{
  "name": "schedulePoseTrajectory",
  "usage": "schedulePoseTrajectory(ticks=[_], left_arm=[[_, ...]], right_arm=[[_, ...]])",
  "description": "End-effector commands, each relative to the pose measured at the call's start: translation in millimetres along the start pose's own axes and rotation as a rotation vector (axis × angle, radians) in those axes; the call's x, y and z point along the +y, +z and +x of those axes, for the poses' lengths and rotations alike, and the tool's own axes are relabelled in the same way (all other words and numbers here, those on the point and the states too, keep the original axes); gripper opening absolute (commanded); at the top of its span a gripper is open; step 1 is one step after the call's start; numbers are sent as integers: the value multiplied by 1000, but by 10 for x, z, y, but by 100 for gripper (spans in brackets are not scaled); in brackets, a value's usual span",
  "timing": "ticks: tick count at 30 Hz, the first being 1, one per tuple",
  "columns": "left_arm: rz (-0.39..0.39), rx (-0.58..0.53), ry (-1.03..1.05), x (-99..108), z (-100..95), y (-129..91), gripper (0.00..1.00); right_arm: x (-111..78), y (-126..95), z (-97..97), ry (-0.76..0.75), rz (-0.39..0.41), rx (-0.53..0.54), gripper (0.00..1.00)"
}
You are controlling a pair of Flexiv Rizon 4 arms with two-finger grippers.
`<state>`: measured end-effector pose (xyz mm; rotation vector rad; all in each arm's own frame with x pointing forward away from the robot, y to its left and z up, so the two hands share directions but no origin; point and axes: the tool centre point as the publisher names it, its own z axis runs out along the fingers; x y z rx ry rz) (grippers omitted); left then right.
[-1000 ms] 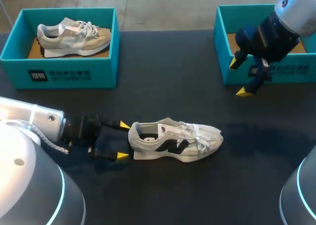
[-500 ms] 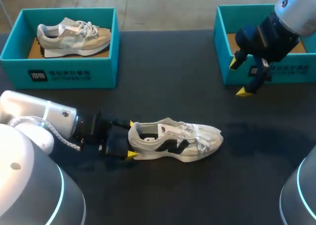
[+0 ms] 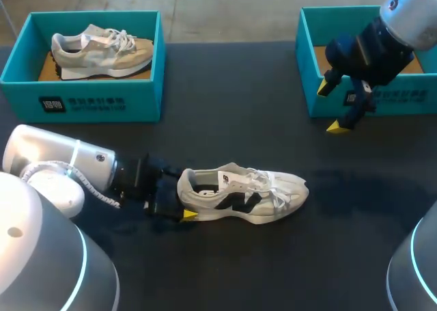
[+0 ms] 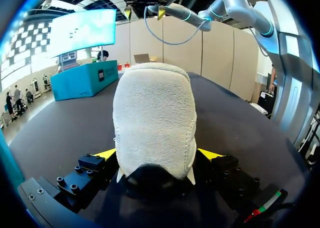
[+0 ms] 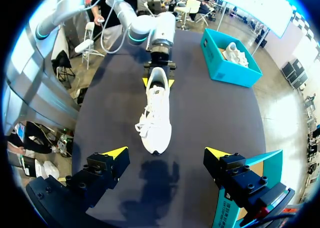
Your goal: Take the shoe out of the shoebox, open the shoe tongue, remove and reinsert the insole, then place the shoe into the shoebox
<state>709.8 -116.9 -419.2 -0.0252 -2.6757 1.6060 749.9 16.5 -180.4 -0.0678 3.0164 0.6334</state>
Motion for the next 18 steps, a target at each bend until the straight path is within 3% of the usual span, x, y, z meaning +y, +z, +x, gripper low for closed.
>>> schedulePoseTrajectory(ticks=[1,12,14,15,16,18], left_arm=[[-7,2,-2,5,-14,76,100],[-16,6,-8,23,-4,116,100],[-17,6,-7,24,-1,123,90],[-17,7,-6,23,4,126,76],[-19,10,-3,23,7,129,51],[-25,14,2,24,11,134,43]], right_arm=[[5,10,-7,1,2,1,100],[5,10,-7,1,2,1,100],[5,10,-7,1,2,1,100],[5,10,-7,1,2,1,100],[5,10,-7,1,2,1,100],[5,10,-7,1,2,1,100]])
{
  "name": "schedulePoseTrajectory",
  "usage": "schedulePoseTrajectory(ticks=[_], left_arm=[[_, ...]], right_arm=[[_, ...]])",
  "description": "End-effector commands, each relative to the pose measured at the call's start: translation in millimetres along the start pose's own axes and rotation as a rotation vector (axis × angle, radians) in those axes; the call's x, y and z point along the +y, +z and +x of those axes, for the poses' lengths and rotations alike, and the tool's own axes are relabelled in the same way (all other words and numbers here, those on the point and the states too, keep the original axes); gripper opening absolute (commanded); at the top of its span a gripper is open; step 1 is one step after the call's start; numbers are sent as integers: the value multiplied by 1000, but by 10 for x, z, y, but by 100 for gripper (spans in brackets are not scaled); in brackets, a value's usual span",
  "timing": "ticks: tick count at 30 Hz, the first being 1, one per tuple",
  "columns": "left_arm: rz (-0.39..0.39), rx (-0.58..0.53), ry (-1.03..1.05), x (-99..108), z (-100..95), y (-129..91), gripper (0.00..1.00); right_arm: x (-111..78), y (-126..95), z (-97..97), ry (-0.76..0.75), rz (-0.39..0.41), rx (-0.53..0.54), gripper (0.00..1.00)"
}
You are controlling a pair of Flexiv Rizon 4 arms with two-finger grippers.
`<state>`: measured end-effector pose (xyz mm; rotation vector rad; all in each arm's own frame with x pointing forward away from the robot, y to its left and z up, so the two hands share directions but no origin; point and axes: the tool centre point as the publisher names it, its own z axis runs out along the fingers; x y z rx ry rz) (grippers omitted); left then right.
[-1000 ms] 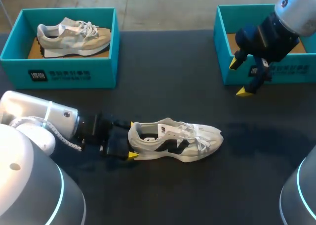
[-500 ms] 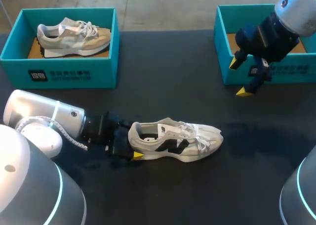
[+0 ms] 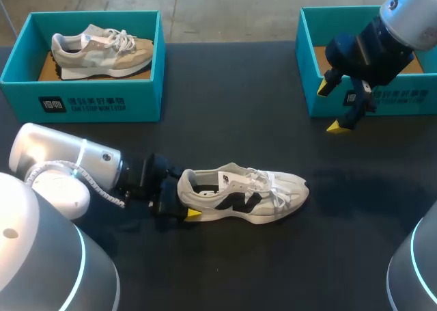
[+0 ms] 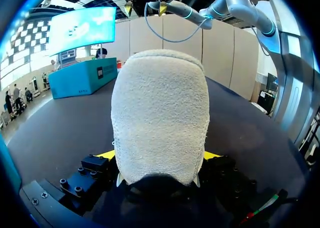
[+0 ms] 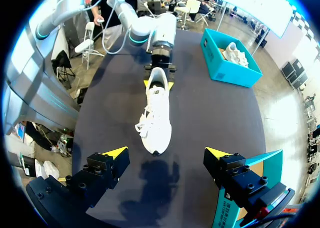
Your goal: Take the shoe out of the shoebox, open the shoe tongue, remove and reinsert the insole, then place the shoe into the shoebox
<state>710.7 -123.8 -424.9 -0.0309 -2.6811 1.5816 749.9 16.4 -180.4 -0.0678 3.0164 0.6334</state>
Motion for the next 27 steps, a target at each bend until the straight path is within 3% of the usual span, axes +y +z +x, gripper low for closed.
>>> schedulePoseTrajectory(ticks=[1,3,5,27], left_arm=[[-11,7,4,6,23,48,33],[-12,8,6,6,23,50,24],[-13,9,9,6,23,50,1],[-6,-1,-5,-3,15,20,0]], right_arm=[[5,10,-7,1,2,1,100],[5,10,-7,1,2,1,100],[5,10,-7,1,2,1,100],[5,10,-7,1,2,1,100]])
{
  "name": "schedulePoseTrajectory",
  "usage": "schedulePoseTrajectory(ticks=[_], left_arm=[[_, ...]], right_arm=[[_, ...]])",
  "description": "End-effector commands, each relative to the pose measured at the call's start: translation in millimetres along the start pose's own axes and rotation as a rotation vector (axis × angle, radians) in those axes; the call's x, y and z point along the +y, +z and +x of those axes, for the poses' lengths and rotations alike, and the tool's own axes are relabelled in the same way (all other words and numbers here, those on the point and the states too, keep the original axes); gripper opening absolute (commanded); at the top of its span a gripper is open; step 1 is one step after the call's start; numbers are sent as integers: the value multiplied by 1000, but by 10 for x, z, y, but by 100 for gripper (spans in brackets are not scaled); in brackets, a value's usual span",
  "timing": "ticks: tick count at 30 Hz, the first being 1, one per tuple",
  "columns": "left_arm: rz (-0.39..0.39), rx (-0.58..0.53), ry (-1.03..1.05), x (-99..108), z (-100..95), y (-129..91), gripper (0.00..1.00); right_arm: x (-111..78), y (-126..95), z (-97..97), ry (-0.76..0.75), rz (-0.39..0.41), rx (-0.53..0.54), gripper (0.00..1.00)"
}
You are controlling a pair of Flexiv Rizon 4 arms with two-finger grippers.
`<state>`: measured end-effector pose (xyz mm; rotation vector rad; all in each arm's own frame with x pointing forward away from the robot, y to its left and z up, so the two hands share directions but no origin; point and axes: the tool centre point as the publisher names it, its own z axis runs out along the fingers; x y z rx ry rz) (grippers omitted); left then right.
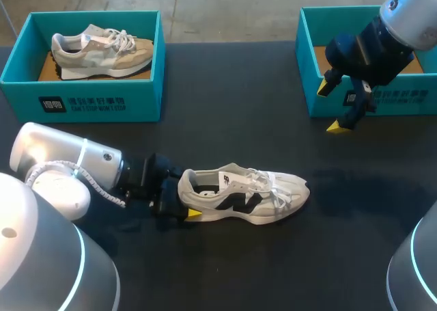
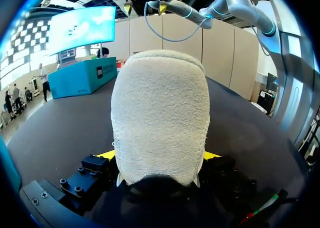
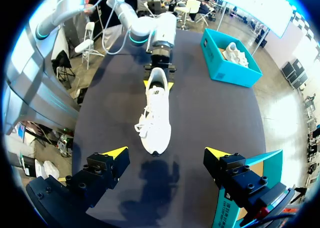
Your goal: Take the shoe out of the shoebox, open the shoe tongue, remove and reinsert the insole, then place the shoe into the shoebox
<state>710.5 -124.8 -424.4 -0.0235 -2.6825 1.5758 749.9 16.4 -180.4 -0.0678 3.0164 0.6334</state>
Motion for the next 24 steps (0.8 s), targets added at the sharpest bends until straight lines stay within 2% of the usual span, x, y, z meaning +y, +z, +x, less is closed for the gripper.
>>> schedulePoseTrajectory(ticks=[1,11,15,19,24], left_arm=[[-3,0,0,7,13,13,0],[-3,0,0,7,13,13,0],[-3,0,0,7,13,13,0],[-3,0,0,7,13,13,0],[-3,0,0,7,13,13,0]], right_arm=[[5,10,-7,1,2,1,100],[5,10,-7,1,2,1,100],[149,-45,-53,174,-41,-121,100],[379,-97,-72,330,-67,-263,100],[639,-49,-149,470,-14,-293,100]])
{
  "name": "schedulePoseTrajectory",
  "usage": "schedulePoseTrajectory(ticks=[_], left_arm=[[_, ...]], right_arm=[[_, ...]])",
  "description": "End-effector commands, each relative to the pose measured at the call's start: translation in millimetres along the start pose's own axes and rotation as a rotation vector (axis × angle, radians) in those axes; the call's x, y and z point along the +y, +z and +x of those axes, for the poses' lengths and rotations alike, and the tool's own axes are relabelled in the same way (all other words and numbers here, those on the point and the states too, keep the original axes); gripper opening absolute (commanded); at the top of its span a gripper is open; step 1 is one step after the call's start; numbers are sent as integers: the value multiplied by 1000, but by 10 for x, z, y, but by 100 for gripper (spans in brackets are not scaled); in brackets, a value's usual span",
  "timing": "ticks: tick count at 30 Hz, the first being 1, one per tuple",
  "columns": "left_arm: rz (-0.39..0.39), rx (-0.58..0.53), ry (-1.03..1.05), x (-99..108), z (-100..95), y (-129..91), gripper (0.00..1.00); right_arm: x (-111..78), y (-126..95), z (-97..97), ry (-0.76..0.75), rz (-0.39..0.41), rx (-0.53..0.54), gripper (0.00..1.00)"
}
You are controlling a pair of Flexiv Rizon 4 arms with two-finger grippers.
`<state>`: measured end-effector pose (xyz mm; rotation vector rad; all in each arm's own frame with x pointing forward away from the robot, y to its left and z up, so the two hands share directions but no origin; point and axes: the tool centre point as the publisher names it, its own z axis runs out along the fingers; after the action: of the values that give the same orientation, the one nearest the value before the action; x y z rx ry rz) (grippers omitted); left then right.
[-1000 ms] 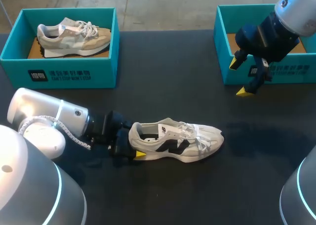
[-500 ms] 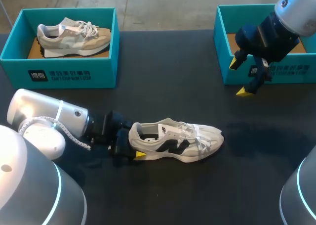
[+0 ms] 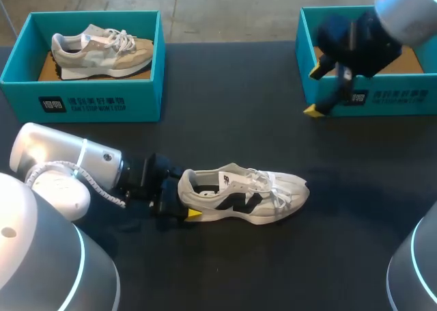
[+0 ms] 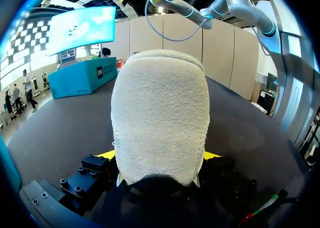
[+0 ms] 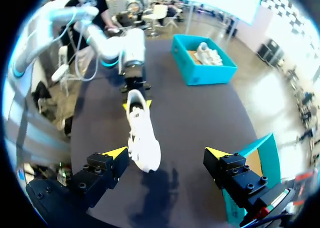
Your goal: Take the shoe out of the shoebox, open the shoe tongue, remove and reinsert the insole, then place the shoe into the shoebox
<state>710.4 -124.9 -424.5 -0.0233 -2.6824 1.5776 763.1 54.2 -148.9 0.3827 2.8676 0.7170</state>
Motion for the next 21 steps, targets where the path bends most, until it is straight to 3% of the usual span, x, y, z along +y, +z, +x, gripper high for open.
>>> schedulePoseTrajectory(ticks=[1,6,13,18,21], left_arm=[[-4,0,-1,6,12,12,0],[-4,0,-1,6,12,12,0],[-4,0,-1,6,12,12,0],[-4,0,-1,6,12,12,0],[-4,0,-1,6,12,12,0]], right_arm=[[200,114,71,194,59,-133,100],[440,344,25,308,177,-121,100],[577,699,170,468,154,-197,100],[766,957,309,545,226,-217,100],[851,1057,404,576,231,-254,100]])
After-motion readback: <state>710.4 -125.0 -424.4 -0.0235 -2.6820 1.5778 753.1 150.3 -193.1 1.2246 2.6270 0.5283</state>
